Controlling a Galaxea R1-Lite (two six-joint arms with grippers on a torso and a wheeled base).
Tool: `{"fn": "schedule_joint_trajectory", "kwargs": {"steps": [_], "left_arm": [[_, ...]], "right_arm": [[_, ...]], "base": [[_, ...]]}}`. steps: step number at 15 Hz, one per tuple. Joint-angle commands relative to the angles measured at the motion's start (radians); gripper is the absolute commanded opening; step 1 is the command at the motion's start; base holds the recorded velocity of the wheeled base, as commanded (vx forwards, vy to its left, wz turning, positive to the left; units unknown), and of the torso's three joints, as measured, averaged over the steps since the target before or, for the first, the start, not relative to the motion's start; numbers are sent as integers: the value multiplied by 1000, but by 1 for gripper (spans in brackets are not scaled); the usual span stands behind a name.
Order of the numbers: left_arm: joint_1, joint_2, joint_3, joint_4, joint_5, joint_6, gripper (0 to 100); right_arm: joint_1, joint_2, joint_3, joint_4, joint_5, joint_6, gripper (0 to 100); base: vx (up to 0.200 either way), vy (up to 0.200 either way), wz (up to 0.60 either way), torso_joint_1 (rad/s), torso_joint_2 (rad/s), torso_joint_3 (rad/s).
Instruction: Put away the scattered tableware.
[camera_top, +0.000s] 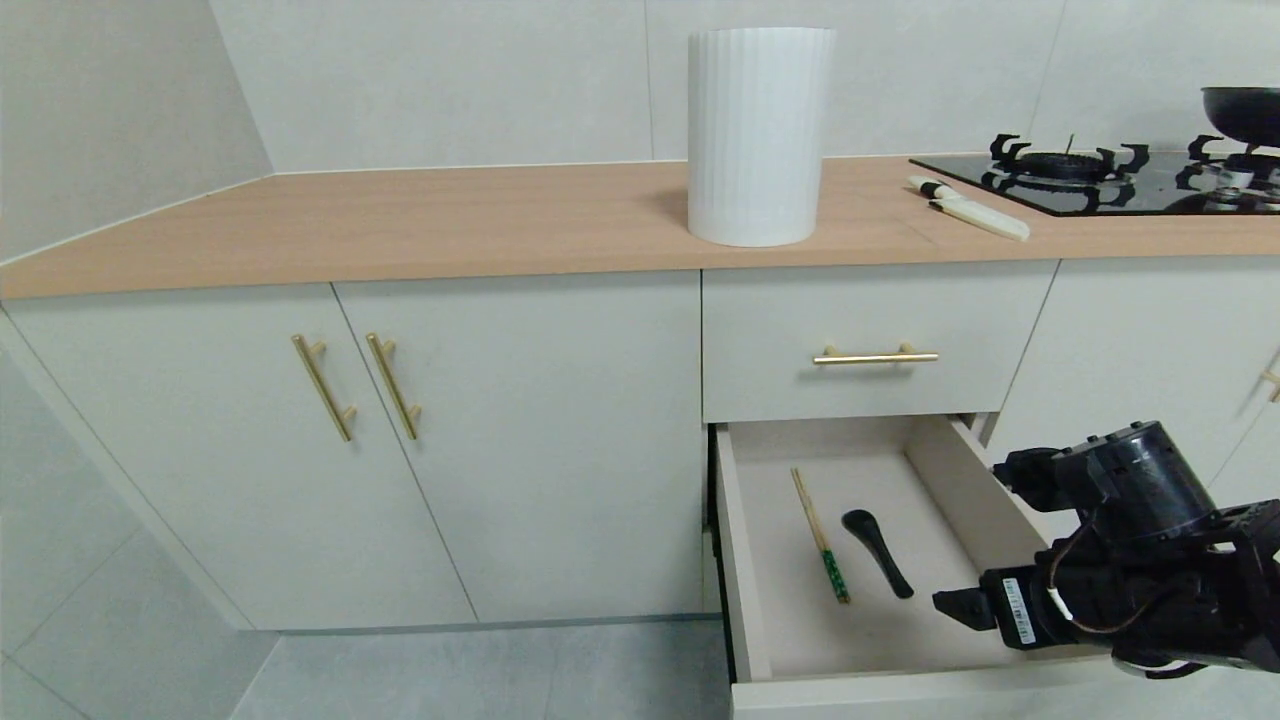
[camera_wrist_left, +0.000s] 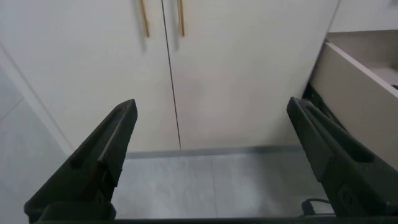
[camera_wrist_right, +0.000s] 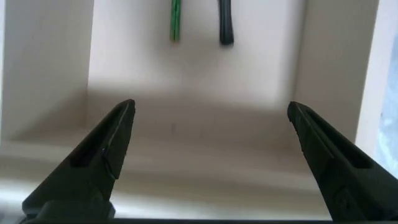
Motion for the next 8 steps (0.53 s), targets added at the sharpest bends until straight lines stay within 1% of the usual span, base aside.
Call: {"fn": "schedule_joint_trajectory", "kwargs": {"steps": [1, 3, 6, 8], "left_arm": [[1, 0, 0, 0, 0, 1, 100], [1, 0, 0, 0, 0, 1, 100], [1, 0, 0, 0, 0, -1, 100], [1, 0, 0, 0, 0, -1, 100]], "right_arm": [[14, -15, 5, 2, 0, -2, 100], [43, -36, 6, 42, 0, -2, 100], [92, -50, 0, 152, 2, -3, 100], [118, -51, -1, 188, 2, -5, 100]], "base": [[0, 0, 0, 0, 0, 0], [0, 0, 0, 0, 0, 0], [0, 0, 0, 0, 0, 0], [0, 0, 0, 0, 0, 0]]}}
